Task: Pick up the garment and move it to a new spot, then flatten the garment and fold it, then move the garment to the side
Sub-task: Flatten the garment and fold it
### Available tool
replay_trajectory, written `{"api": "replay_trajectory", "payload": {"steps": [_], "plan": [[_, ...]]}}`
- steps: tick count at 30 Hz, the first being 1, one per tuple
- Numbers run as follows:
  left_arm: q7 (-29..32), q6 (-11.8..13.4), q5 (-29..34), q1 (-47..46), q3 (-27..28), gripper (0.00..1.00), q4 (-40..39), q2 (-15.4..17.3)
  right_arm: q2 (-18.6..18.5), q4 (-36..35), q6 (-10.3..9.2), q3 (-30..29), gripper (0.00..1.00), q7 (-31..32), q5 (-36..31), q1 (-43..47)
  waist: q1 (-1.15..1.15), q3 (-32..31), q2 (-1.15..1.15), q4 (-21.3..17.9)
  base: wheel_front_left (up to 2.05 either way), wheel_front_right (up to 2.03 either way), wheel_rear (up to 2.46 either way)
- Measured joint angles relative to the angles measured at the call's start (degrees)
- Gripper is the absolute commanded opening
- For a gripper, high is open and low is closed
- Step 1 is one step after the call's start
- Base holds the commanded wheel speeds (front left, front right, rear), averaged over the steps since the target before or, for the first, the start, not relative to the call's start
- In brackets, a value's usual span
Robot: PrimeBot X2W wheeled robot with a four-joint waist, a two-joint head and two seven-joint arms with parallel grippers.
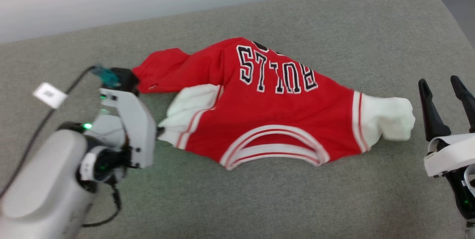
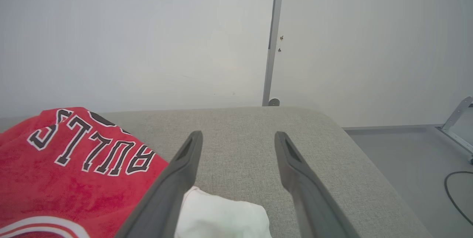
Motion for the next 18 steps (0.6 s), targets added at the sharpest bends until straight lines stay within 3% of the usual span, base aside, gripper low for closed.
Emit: {"api": "replay_trajectory", "payload": {"steps": [8, 18], "plan": [[-0.3, 3.4, -1.1, 3.6, 5.8, 0.00, -4.8, 6.9, -0.1, -0.5, 0.00, -1.0, 1.00, 1.2, -0.5, 1.3, 0.00, -1.3, 0.00, 2.5, 0.00, 0.00, 0.00], [0.4, 9.9, -2.6, 15.1, 11.4, 0.00, -12.5, 14.3, -0.3, -1.4, 0.00, -1.2, 1.00, 2.7, -0.9, 2.6, 0.00, -3.4, 0.00, 5.1, 0.00, 0.00, 0.00]]}}
